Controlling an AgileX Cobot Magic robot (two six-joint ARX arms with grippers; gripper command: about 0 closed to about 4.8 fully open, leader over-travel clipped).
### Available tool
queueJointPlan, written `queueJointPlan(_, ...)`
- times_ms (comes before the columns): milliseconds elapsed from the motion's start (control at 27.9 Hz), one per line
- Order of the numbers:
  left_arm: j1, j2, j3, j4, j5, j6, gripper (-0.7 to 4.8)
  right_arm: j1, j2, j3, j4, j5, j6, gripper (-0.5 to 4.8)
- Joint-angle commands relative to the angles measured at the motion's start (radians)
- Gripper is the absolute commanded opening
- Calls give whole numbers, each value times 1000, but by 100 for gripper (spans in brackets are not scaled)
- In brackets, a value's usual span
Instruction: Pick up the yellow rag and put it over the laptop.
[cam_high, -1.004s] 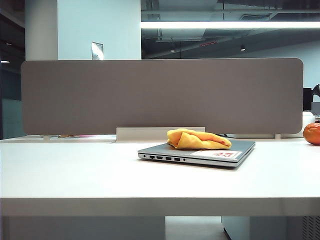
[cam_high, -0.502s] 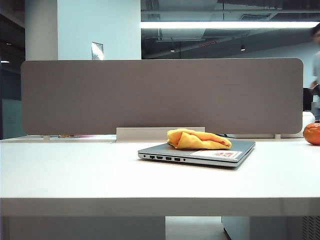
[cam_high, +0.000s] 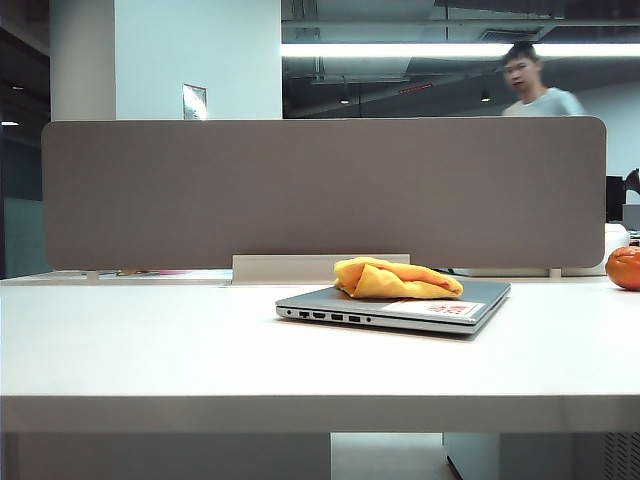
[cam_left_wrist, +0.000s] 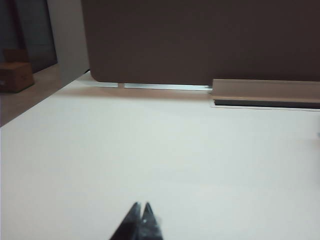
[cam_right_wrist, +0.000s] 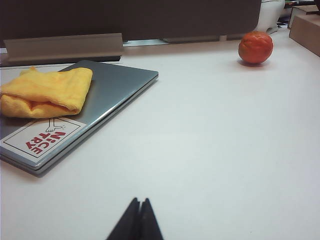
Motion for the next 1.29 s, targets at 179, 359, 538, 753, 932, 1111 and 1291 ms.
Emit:
queueJointPlan(179,-33,1,3,10,5,4,-6,0,-1,-4,7,2,0,-6)
queueJointPlan(359,-46,1,3,-8,24,2,-6,0,-1,-4,7,2,0,-6)
queueJointPlan(538,-45,1,3,-38,64,1,-6,0,-1,-4,7,2,0,-6)
queueJointPlan(753,-45,1,3,-42,64,0,-6,0,-1,-4,7,2,0,-6)
queueJointPlan(932,-45,1,3,-42,64,0,-6,0,-1,-4,7,2,0,-6)
queueJointPlan(1111,-45,1,3,-42,64,0,-6,0,-1,-4,7,2,0,-6)
queueJointPlan(1291,-45,1,3,-42,64,1,-6,0,-1,-4,7,2,0,-6)
